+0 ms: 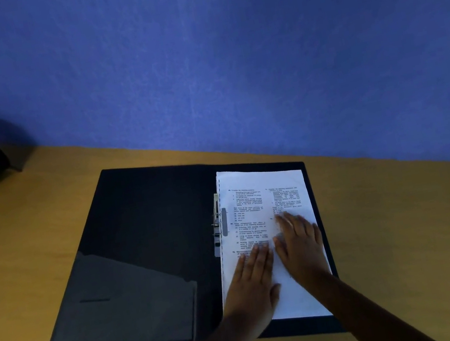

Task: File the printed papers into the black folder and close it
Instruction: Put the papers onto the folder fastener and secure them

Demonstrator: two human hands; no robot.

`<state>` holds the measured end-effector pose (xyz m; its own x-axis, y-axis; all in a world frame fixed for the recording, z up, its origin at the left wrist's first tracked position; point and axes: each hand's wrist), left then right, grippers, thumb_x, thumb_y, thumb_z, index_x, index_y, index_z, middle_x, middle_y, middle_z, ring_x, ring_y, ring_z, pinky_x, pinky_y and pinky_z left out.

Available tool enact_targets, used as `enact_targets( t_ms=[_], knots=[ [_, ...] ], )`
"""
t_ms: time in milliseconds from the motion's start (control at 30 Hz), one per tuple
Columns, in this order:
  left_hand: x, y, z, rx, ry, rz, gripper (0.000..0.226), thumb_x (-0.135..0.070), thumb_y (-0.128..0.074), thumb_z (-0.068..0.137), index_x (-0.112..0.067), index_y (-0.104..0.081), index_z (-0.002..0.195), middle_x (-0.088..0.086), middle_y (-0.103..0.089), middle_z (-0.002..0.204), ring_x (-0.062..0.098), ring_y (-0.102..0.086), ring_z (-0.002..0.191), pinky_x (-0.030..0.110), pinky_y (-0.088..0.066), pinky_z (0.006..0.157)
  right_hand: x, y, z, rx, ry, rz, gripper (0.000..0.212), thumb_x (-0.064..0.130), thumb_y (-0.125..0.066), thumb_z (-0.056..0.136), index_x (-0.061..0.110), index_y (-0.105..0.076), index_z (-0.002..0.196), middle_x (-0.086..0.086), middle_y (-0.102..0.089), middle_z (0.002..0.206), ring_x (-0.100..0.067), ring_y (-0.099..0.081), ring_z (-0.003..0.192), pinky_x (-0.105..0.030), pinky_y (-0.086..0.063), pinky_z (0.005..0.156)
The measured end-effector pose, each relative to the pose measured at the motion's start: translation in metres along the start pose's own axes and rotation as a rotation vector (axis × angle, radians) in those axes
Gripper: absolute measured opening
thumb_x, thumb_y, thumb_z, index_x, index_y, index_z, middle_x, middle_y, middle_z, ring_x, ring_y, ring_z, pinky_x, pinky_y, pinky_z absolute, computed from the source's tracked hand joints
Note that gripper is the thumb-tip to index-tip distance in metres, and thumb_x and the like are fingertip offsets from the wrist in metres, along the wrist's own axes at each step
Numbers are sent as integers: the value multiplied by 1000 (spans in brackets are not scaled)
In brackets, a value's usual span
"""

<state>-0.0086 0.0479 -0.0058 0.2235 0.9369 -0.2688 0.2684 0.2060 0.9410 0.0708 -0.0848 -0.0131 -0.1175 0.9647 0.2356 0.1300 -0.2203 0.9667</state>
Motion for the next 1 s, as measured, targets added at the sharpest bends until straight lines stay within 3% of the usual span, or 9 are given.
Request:
enact_targets(
  t_ms=[167,333,433,567,700,767,833,933,1000],
  knots=[
    [3,-9,2,-62,-31,-7,60,-43,-36,86,-8,-50,133,7,-53,139,19,-47,130,33,-3,111,42,25,44,-23,176,81,47,19,-41,96,17,-36,143,-3,-42,148,-22,-34,137,-38,-23,116],
    [4,-14,3,-73,-44,-7,59,-45,-37,87,-10,-50,132,6,-52,140,19,-46,131,33,-2,112,88,33,83,82,359,69,56,3,-45,92,12,-31,146,-7,-36,152,-24,-34,140,-37,-25,118],
    [6,-17,3,-71,-48,-19,58,-46,-37,88,-10,-50,132,6,-52,140,19,-46,131,33,-2,112,99,27,92,189,381,-3,61,1,-46,92,11,-23,148,-8,-27,157,-26,-24,145,-39,-18,121],
    [6,-16,3,-78,-42,-12,58,-46,-35,89,-10,-50,131,6,-55,137,19,-48,129,34,-2,112,98,22,93,209,433,-113,63,-1,-47,92,9,-21,149,-8,-18,160,-25,-12,149,-39,-7,123],
    [6,-15,2,-107,-33,3,59,-46,-34,89,-10,-48,134,5,-52,140,19,-46,131,33,-1,112,100,33,91,142,464,-108,48,6,-45,95,11,-37,143,-6,-34,154,-24,-23,145,-38,-12,122],
    [6,-15,2,-139,-34,23,59,-46,-35,89,-10,-48,133,5,-52,140,18,-47,130,33,-3,112,101,41,86,49,498,-45,35,17,-41,99,13,-52,132,-5,-51,142,-24,-40,135,-35,-24,116],
    [6,-16,4,-155,-48,39,58,-47,-35,88,-11,-51,131,4,-55,137,18,-49,128,35,-15,114,102,50,77,-7,508,49,30,24,-43,98,12,-65,115,-6,-64,124,-23,-54,118,-33,-36,103],
    [5,-15,5,-143,-62,69,55,-46,-36,86,-13,-60,123,3,-64,126,17,-58,120,37,-43,105,107,52,55,113,449,203,30,31,-52,94,8,-70,99,-8,-69,102,-23,-61,97,-33,-46,84],
    [5,-14,4,-128,-56,89,54,-45,-34,87,-15,-63,120,3,-67,122,17,-59,118,38,-46,102,109,48,41,214,377,267,30,34,-55,92,9,-71,96,-9,-69,95,-22,-63,89,-28,-45,73]
  ],
)
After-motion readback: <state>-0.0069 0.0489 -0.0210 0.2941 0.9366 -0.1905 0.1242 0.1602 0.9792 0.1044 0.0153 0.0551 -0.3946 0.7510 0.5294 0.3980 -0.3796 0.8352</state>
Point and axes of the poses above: each hand's wrist, its own z-axis towards the middle knuckle, its own y-axis out of the back of the hand, x = y × z
